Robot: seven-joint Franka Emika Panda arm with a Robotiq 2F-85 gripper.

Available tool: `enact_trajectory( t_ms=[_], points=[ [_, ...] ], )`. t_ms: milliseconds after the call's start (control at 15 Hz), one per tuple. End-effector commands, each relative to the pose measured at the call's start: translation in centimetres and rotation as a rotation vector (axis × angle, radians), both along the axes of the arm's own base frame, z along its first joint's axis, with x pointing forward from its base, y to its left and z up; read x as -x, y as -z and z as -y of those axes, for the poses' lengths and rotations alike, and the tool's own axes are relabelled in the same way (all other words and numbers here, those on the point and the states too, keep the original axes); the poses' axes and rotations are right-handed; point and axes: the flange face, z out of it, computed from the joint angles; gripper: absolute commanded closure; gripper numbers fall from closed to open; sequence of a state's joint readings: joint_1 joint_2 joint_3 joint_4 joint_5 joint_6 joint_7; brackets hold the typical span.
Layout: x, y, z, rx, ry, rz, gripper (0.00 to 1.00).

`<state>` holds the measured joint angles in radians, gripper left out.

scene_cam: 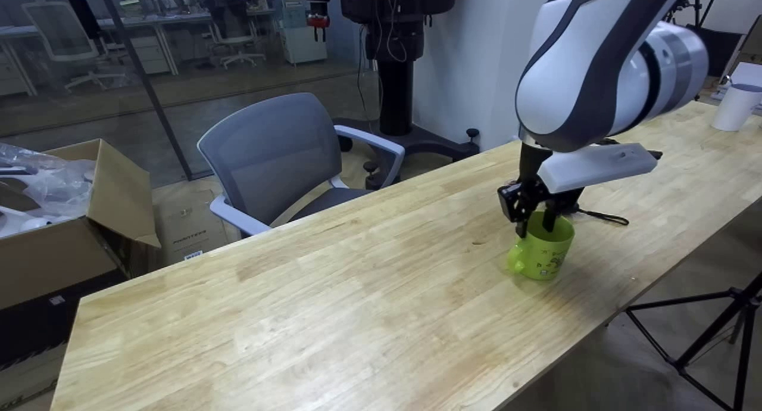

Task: Move the mug slightly to the left

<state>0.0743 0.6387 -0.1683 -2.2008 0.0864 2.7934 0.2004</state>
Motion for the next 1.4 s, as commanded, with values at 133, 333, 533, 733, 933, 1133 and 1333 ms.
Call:
enact_trajectory(
  t_ms=[133,333,533,733,933,1133,1333],
  points=[
    [-1.5,-2.3,-0.3,0.073,0.049,0.016,0.05],
    [-2.1,-4.4,-0.9,0.089,0.051,0.037,0.0],
    [-2.5,-7.0,-1.6,0.089,0.043,0.059,0.0],
    [-2.0,-8.9,-2.0,0.081,0.02,0.065,0.0],
    [-2.8,-8.2,-1.8,0.073,0.002,0.069,0.0],
    [-2.5,-8.3,-1.8,0.072,0.002,0.066,0.0],
    [-2.4,-8.2,-1.8,0.073,0.001,0.064,0.0]
  ],
)
